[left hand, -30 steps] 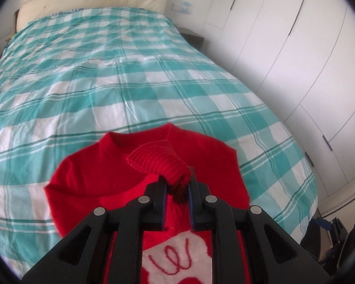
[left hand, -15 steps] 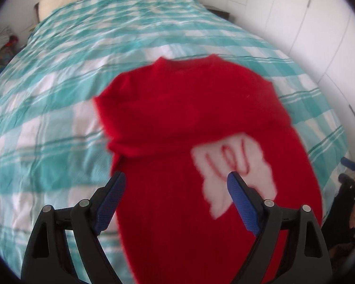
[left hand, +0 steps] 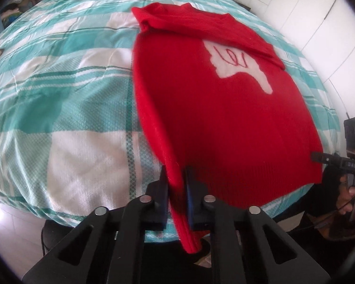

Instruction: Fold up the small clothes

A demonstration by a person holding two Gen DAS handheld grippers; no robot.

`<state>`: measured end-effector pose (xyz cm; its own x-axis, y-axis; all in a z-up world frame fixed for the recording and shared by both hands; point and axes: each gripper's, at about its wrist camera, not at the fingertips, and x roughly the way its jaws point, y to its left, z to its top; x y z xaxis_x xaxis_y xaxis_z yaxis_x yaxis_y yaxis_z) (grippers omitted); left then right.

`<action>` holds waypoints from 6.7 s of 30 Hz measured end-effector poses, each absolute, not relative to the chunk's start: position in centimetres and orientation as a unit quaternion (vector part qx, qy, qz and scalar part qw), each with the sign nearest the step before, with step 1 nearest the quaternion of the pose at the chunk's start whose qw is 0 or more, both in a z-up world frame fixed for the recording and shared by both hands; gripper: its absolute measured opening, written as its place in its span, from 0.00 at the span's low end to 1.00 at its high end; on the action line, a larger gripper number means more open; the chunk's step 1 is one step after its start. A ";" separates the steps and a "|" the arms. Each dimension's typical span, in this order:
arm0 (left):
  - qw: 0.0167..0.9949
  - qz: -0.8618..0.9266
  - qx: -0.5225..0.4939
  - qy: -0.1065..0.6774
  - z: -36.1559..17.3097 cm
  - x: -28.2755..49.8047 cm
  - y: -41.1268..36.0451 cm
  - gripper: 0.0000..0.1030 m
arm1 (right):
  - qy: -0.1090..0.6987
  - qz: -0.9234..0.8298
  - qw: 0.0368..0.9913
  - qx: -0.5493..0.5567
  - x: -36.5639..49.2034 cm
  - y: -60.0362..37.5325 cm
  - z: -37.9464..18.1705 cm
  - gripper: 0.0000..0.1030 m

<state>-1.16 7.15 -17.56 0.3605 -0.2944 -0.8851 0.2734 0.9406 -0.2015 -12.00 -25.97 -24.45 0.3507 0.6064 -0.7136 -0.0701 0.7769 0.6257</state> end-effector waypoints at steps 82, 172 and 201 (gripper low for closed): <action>0.861 -0.111 -0.163 0.468 -12.7 32.5 6.8 0.78 | 0.404 0.126 0.809 0.408 20.6 -37.7 -19.4 0.42; 0.900 -0.066 0.055 0.428 -20.5 7.7 -13.5 1.00 | 0.408 -0.038 0.911 0.047 0.3 -36.2 -24.7 0.97; 0.899 -0.061 0.057 0.430 -20.8 7.9 -13.6 1.00 | 0.414 -0.048 0.908 0.033 0.6 -35.9 -25.0 0.98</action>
